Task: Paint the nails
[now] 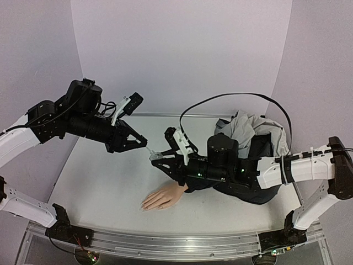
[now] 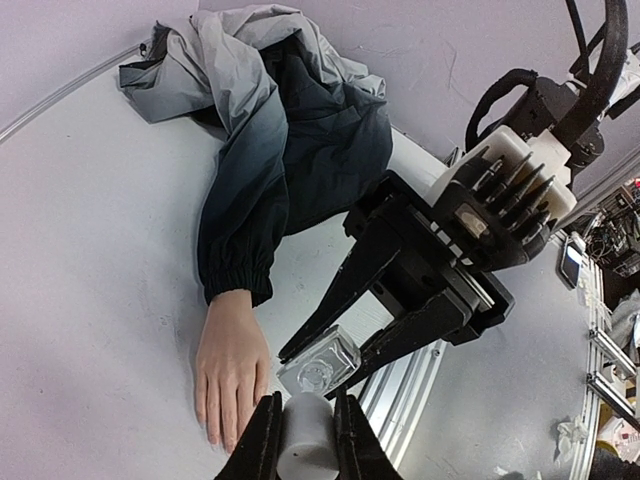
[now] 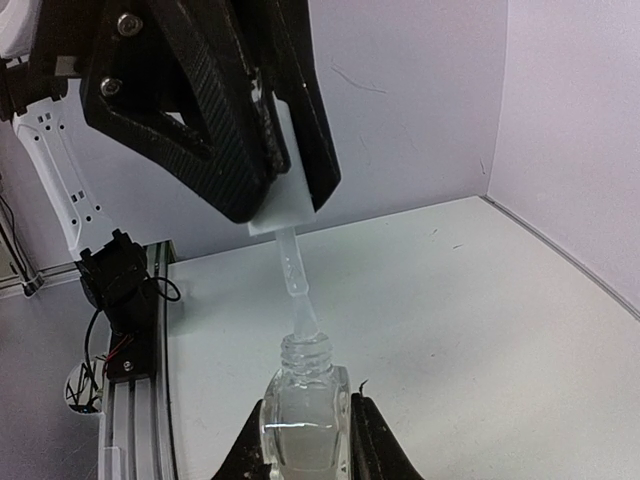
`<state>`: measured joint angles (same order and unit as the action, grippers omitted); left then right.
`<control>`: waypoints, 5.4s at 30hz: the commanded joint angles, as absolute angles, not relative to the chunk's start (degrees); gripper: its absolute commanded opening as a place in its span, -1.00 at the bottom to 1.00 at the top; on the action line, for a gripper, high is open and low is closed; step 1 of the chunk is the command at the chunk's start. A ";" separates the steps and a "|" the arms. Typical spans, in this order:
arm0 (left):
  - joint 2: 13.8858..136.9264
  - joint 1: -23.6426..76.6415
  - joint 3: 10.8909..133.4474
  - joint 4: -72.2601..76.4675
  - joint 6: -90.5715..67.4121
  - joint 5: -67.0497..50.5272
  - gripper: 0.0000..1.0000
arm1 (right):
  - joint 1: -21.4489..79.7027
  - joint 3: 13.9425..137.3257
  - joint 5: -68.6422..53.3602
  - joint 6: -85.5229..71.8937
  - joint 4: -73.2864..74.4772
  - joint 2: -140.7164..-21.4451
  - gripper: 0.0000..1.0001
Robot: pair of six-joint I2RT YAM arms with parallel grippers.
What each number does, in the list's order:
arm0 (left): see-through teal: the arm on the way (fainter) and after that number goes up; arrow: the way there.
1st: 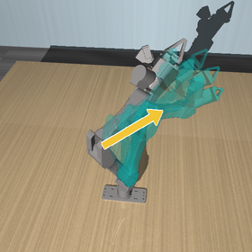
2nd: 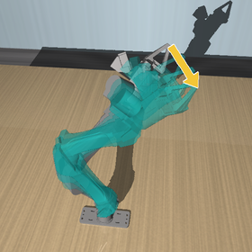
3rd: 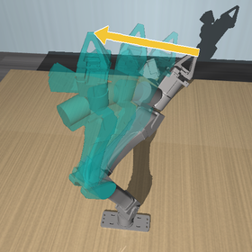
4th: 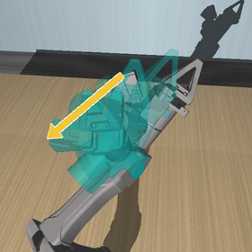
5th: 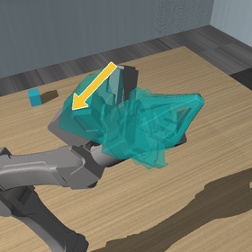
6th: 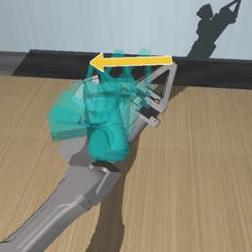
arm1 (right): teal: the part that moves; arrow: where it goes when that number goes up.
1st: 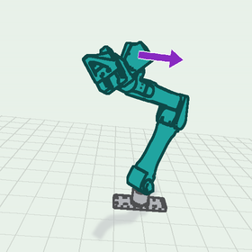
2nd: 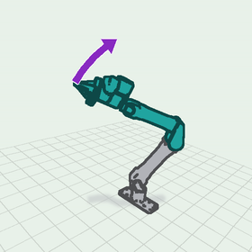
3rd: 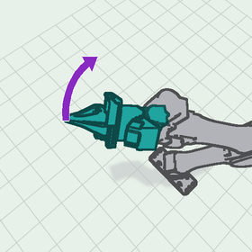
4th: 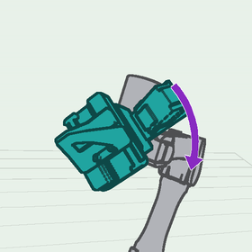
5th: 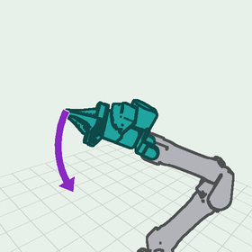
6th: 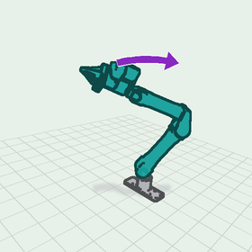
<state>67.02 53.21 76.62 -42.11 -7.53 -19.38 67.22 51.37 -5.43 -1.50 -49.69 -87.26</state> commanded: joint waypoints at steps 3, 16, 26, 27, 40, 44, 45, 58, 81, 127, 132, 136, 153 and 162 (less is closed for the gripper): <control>66.87 53.35 79.06 -39.53 -8.51 -21.27 -1.00 | 67.56 53.66 -5.47 -1.40 -55.42 -86.27 -1.00; 68.38 53.35 77.70 -38.27 -9.38 -22.41 -1.00 | 67.51 53.52 -6.90 -1.70 -57.26 -86.02 -1.00; 70.71 53.35 77.07 -38.24 -11.82 -21.07 -1.00 | 67.55 53.76 -7.34 -2.26 -59.08 -86.27 -1.00; 71.32 53.35 77.27 -38.42 -12.44 -20.78 -1.00 | 67.55 53.93 -6.77 -2.43 -59.39 -86.42 -1.00; 80.00 53.26 78.40 -46.57 -34.58 -7.98 -1.00 | 73.09 58.58 36.38 9.09 -78.19 -96.29 -1.00; 80.67 53.31 77.23 -46.56 -38.15 -6.05 -1.00 | 75.66 62.12 43.74 22.91 -92.87 -103.18 -1.00; 80.75 53.29 76.91 -46.54 -38.75 -5.58 -1.00 | 76.06 63.94 44.55 25.69 -94.57 -104.80 -1.00; 79.11 53.26 72.42 -43.47 -35.87 -5.61 -1.00 | 76.06 69.30 30.54 24.10 -86.05 -104.61 -1.00; 81.19 53.43 81.23 -50.14 10.28 -54.31 -1.00 | 58.85 67.50 -57.36 -21.95 -76.20 -87.19 -1.00; 61.05 50.27 71.25 -27.74 -31.37 -5.18 0.03 | 74.63 72.71 28.10 3.93 -52.30 -100.21 -1.00; 61.70 50.27 70.58 -26.67 -31.31 -6.64 -0.15 | 74.71 73.35 27.48 3.87 -52.16 -100.62 -1.00; 63.49 50.27 71.12 -26.46 -31.41 -8.78 -0.32 | 74.71 74.06 28.06 4.04 -52.03 -101.15 -1.00; 68.52 50.54 70.67 -26.03 -22.12 -24.37 -1.00 | 72.64 74.02 13.02 1.61 -51.90 -97.19 -1.00; 71.85 50.88 71.90 -23.55 -11.23 -54.13 -1.00 | 57.58 70.88 -58.35 -20.05 -68.95 -92.06 -1.00</control>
